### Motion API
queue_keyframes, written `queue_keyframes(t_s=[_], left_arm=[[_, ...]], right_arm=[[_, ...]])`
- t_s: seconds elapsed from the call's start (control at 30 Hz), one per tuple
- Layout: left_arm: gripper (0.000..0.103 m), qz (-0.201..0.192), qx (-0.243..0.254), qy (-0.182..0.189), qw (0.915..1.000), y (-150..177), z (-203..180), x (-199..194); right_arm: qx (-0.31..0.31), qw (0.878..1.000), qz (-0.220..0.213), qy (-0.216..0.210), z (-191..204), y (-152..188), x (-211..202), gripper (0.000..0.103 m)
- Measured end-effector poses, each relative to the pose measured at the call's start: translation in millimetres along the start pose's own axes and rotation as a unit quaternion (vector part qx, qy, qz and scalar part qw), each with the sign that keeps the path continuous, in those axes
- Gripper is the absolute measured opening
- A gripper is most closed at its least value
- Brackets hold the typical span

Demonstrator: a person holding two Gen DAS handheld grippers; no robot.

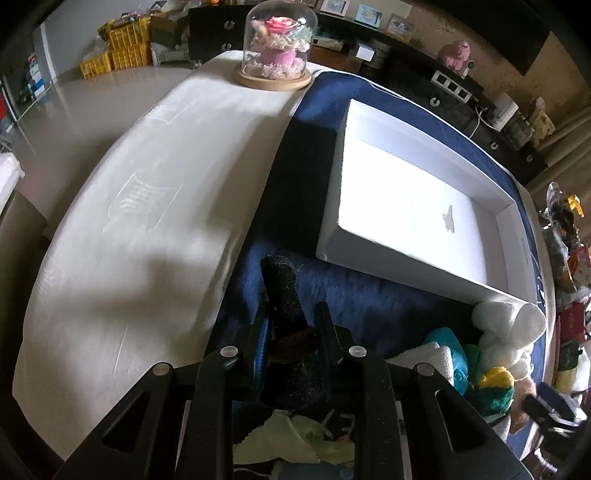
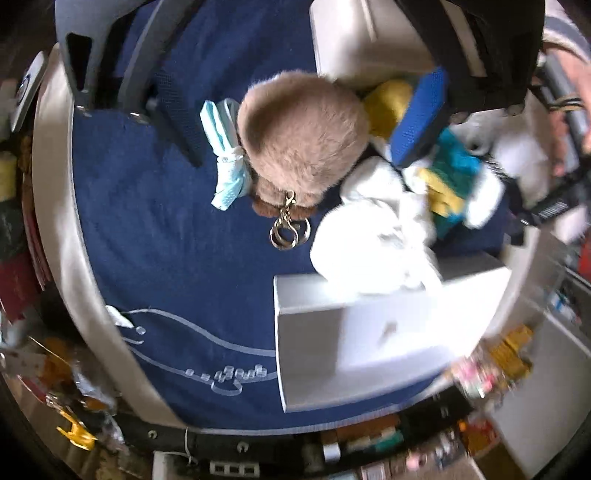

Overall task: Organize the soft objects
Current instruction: 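Grasp the black banded item with the left gripper while the right grasps the brown plush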

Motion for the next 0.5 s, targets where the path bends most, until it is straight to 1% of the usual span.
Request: queue_keyframes(t_s=[0.03,0.07,0.13,0.23,0.37,0.43,0.5], left_arm=[[0.022,0.002,-0.003,0.002,1.0,1,2,1],[0.022,0.003,-0.007,0.004,1.0,1,3,1],[0.022,0.004,-0.01,0.004,0.9999,0,4,1],[0.022,0.006,-0.01,0.007,0.9999,0,2,2],[0.022,0.012,-0.003,0.005,0.9999,3,-2,5],[0.022,0.014,-0.003,0.004,0.9999,4,-2,6],[0.022,0.015,-0.005,0.003,0.9999,5,-1,6]], right_arm=[[-0.002,1.0,0.016,0.004,0,2,11,0.103],[-0.003,1.0,0.022,0.004,0,5,17,0.103],[-0.016,1.0,0.004,0.012,2,5,18,0.103],[-0.03,0.999,-0.003,0.014,5,6,19,0.103],[-0.073,0.997,-0.01,0.032,13,16,20,0.103],[-0.087,0.995,-0.002,0.046,11,19,26,0.103],[-0.087,0.995,0.021,0.054,7,22,39,0.103]])
Point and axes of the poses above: each gripper's, at about its wrist camera, not at the fingertips, and x roughly the way its jaws point, z to its left, y to its underside, the point moved 6 cm from there along x, roughly the way its jaws point, and after that the axes turned 4 degrees about x, right-handed, at the moved point
